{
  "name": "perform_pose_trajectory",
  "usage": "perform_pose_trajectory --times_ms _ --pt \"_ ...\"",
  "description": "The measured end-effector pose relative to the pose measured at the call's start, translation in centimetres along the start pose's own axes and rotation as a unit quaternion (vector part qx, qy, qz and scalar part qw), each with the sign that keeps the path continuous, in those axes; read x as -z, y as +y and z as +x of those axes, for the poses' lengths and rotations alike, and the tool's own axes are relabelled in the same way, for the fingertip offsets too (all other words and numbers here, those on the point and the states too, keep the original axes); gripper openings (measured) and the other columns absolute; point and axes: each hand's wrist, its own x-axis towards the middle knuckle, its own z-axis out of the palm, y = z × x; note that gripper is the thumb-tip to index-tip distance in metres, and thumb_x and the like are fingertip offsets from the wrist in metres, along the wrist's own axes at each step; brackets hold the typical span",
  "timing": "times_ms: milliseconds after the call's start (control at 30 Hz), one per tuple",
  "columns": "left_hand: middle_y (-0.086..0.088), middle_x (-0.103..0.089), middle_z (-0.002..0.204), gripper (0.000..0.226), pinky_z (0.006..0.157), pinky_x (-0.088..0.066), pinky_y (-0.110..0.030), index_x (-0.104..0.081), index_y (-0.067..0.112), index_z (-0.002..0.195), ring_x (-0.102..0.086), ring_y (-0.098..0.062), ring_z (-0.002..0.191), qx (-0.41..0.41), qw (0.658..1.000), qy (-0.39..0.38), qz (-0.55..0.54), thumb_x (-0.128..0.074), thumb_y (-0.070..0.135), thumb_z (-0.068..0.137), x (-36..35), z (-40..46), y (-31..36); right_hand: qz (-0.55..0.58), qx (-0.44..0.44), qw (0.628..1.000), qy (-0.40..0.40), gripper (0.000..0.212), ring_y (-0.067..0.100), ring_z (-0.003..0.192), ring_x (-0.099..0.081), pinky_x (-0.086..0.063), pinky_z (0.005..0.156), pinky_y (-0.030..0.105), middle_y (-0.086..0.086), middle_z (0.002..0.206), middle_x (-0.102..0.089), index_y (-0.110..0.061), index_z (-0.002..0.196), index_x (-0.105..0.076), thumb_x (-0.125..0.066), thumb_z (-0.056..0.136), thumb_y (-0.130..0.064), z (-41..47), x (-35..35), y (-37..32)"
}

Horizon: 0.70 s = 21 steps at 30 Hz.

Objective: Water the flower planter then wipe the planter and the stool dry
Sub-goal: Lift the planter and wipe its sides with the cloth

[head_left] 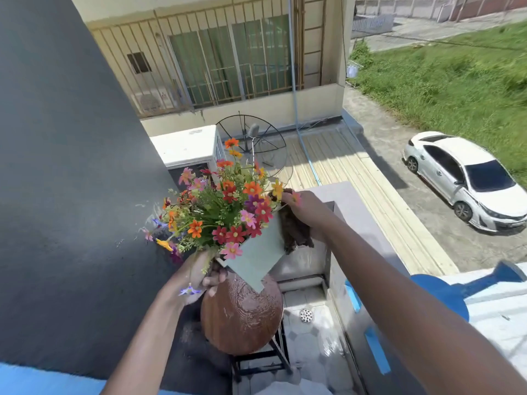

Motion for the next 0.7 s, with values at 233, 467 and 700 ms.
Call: perform_pose_trajectory --times_ms 233,467,700 --pt "-0.013 -0.052 0.048 0.031 0.035 -0.04 -0.024 -0.053 0.002 0.087 -0.028 -0.011 0.028 0.02 0.994 -0.005 0.108 -0.037 0.025 0.101 1.4 0.5 -0.4 -0.103 -0.123 0.985 -0.071 0.044 0.013 0.037 -0.024 -0.019 0.047 0.027 -0.002 0.035 -0.026 -0.014 0.056 -0.028 -0.044 0.089 0.009 0.8 -1.0 1.8" --pt "-0.016 -0.051 0.051 0.037 0.04 -0.05 -0.032 -0.052 0.004 0.093 -0.026 -0.014 0.027 0.011 0.993 0.046 0.112 -0.036 0.036 0.101 1.7 1.4 -0.9 0.029 -0.115 0.993 -0.009 0.033 0.015 0.045 -0.039 -0.025 0.04 0.028 0.006 0.05 -0.042 -0.01 0.063 -0.04 -0.053 0.083 0.012 -1.3 -2.2 3.0" --pt "-0.014 -0.05 0.059 0.039 0.039 -0.027 -0.023 -0.052 0.003 0.075 -0.032 -0.011 0.032 -0.044 0.972 0.212 -0.094 -0.037 0.03 0.1 0.1 2.0 -3.8 0.183 -0.085 0.962 0.185 0.027 0.014 0.06 -0.052 -0.042 0.057 0.03 0.003 0.061 -0.058 0.0 0.077 -0.072 -0.065 0.06 -0.019 -2.1 -5.8 3.9"
